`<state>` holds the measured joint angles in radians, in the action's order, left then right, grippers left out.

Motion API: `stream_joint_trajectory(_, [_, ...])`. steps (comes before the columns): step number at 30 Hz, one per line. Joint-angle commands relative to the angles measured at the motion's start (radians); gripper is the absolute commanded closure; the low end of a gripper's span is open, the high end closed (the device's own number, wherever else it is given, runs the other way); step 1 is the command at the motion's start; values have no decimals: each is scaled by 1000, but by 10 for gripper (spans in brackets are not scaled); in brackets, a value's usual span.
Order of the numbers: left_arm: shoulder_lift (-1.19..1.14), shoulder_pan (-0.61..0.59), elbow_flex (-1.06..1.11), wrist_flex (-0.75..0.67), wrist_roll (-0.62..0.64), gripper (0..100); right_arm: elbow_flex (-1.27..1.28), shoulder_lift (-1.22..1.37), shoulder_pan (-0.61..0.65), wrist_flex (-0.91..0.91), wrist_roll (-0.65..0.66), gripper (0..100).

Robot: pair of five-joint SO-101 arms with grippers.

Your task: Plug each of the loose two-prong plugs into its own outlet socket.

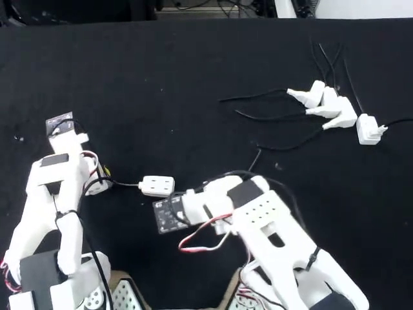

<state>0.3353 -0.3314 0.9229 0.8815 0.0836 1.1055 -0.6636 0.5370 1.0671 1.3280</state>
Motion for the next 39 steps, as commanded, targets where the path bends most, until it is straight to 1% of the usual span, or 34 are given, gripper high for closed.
stream_joint_trajectory(1, [17,-21,-59,5,9,794,47,24,52,-97,-14,818])
stream_joint_trajectory(3, [17,-16,-59,5,9,794,56,61,57,-141,-44,835])
stream_joint_trajectory(6, [17,-15,-59,5,9,794,8,150,55,-160,-98,818])
stream_joint_trajectory(15, [17,-21,-56,9,9,794,-199,506,55,-158,-104,814])
stream_joint_trajectory(19, [17,-21,-54,9,9,794,-206,538,55,-106,-103,815])
stream_joint_trajectory(21, [17,-21,-56,9,9,794,-200,521,55,-75,-107,838])
stream_joint_trajectory(22, [17,-21,-56,9,9,794,-200,509,52,-60,-112,876])
stream_joint_trajectory(24, [17,-21,-56,9,9,794,-203,481,20,-52,-166,988])
stream_joint_trajectory(26, [17,-21,-56,9,9,794,-205,438,-34,-54,-203,972])
stream_joint_trajectory(27, [17,-21,-56,9,9,794,-206,410,-63,-49,-204,988])
stream_joint_trajectory(31, [17,-21,-56,11,9,794,-176,237,-135,-8,-218,988])
stream_joint_trajectory(33, [17,-24,-56,11,9,794,-143,116,-140,5,-287,988])
stream_joint_trajectory(35, [17,-31,-58,11,9,794,-116,-18,-137,2,-399,988])
stream_joint_trajectory(39, [49,-28,-50,11,9,794,-84,-246,-66,-57,-623,988])
